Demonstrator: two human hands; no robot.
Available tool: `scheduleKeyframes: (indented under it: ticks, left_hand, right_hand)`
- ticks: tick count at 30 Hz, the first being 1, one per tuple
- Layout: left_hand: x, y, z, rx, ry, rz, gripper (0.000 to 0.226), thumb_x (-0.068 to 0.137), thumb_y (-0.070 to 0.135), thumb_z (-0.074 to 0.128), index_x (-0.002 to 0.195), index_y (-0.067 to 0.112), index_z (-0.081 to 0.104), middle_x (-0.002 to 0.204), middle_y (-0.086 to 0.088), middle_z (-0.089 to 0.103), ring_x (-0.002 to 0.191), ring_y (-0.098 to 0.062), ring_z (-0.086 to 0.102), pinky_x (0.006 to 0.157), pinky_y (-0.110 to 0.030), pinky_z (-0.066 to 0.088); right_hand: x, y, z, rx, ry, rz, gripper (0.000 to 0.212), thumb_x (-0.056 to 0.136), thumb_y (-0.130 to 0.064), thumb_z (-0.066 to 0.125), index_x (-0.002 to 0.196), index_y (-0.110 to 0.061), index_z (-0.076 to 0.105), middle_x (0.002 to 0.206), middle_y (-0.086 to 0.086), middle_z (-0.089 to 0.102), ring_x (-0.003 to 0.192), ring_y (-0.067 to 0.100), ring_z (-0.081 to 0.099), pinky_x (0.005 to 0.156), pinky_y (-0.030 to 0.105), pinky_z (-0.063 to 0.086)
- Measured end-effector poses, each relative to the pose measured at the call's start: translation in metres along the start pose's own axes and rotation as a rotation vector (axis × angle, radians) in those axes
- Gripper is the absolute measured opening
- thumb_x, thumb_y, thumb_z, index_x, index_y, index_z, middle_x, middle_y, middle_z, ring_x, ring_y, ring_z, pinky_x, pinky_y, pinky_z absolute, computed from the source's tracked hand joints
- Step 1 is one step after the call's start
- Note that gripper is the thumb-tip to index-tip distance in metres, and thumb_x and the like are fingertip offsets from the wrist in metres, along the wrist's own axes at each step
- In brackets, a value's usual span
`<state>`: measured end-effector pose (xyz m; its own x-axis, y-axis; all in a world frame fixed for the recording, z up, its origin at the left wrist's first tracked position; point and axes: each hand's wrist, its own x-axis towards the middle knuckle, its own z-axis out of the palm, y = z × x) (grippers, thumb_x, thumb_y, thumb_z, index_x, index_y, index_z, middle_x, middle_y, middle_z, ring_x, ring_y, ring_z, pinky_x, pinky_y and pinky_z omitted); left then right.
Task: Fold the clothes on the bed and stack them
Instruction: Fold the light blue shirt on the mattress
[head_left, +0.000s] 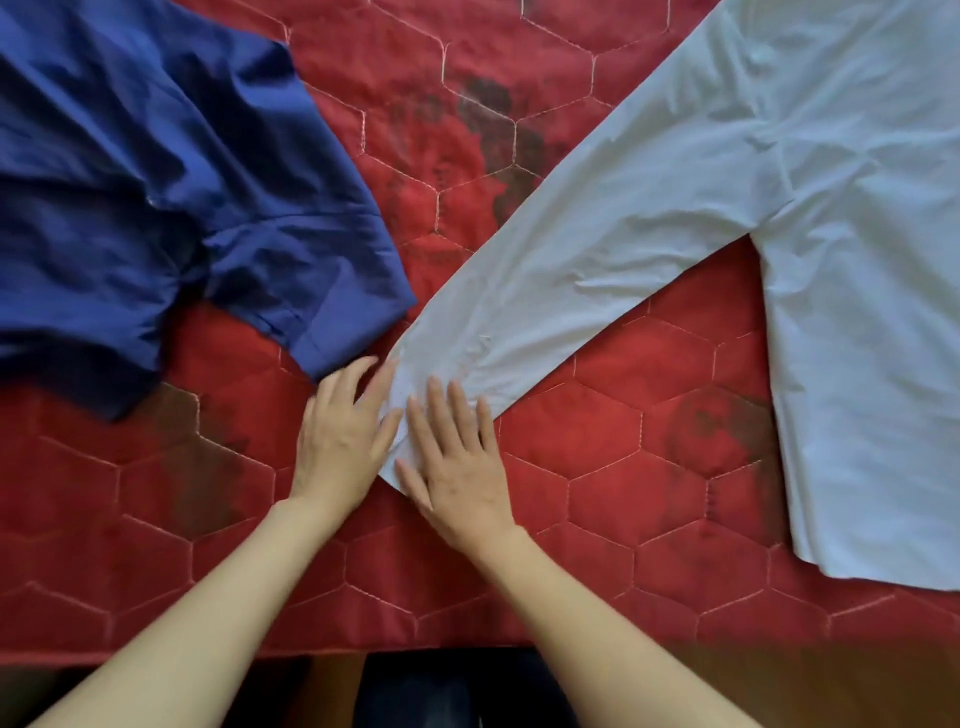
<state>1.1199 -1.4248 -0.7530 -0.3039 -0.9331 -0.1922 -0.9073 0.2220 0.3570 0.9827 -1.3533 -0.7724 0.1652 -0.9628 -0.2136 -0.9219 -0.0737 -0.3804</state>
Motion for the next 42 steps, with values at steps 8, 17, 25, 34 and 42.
scheduleKeyframes:
  ticks: [8,17,25,34,42]
  left_hand:
    - [0.027,0.027,-0.02,-0.45,-0.277,-0.671,0.015,0.087,0.021,0.066,0.089,0.007,0.065,0.083,-0.01,0.066,0.086,-0.032,0.06,0.066,-0.032,0.039]
    - [0.04,0.076,-0.062,-1.199,-0.053,-0.563,0.025,0.097,0.01,0.05,0.103,0.024,0.07,0.105,0.005,0.072,0.096,-0.003,0.066,0.079,-0.019,0.052]
    - [0.15,0.196,-0.068,-0.391,-0.265,0.135,0.025,0.079,0.019,0.078,0.102,0.015,0.071,0.1,0.006,0.07,0.098,-0.013,0.06,0.091,-0.035,0.041]
    - [0.302,0.501,-0.005,-0.46,-0.166,0.243,0.012,0.081,0.018,0.076,0.092,0.015,0.072,0.09,-0.004,0.069,0.091,-0.021,0.062,0.082,-0.039,0.048]
    - [0.393,0.709,0.095,-0.309,-0.076,0.478,0.016,0.087,0.021,0.066,0.101,0.014,0.069,0.1,-0.005,0.068,0.096,-0.025,0.059,0.073,-0.034,0.04]
  right_hand:
    - [-0.004,-0.021,-0.019,-0.037,-0.054,0.053,0.091,0.07,-0.049,0.07,0.144,-0.004,0.041,0.15,0.012,0.04,0.143,0.027,0.03,0.109,0.054,0.035]
    - [0.028,0.007,-0.093,0.597,0.333,0.325,0.034,0.081,-0.012,0.06,0.114,-0.011,0.067,0.103,0.004,0.065,0.085,0.022,0.063,0.07,0.037,0.052]
    - [0.023,0.172,-0.194,1.069,0.309,0.523,0.017,0.077,-0.039,0.073,0.085,-0.027,0.064,0.072,-0.01,0.066,0.066,0.007,0.059,0.064,0.036,0.049]
    - [0.012,0.468,-0.345,0.988,0.517,0.608,0.016,0.076,-0.022,0.079,0.088,-0.015,0.07,0.08,-0.001,0.072,0.071,0.012,0.063,0.073,0.044,0.054]
    - [-0.012,0.685,-0.409,0.857,0.64,0.804,0.018,0.077,-0.02,0.077,0.088,-0.008,0.069,0.086,0.009,0.071,0.08,0.027,0.065,0.081,0.052,0.053]
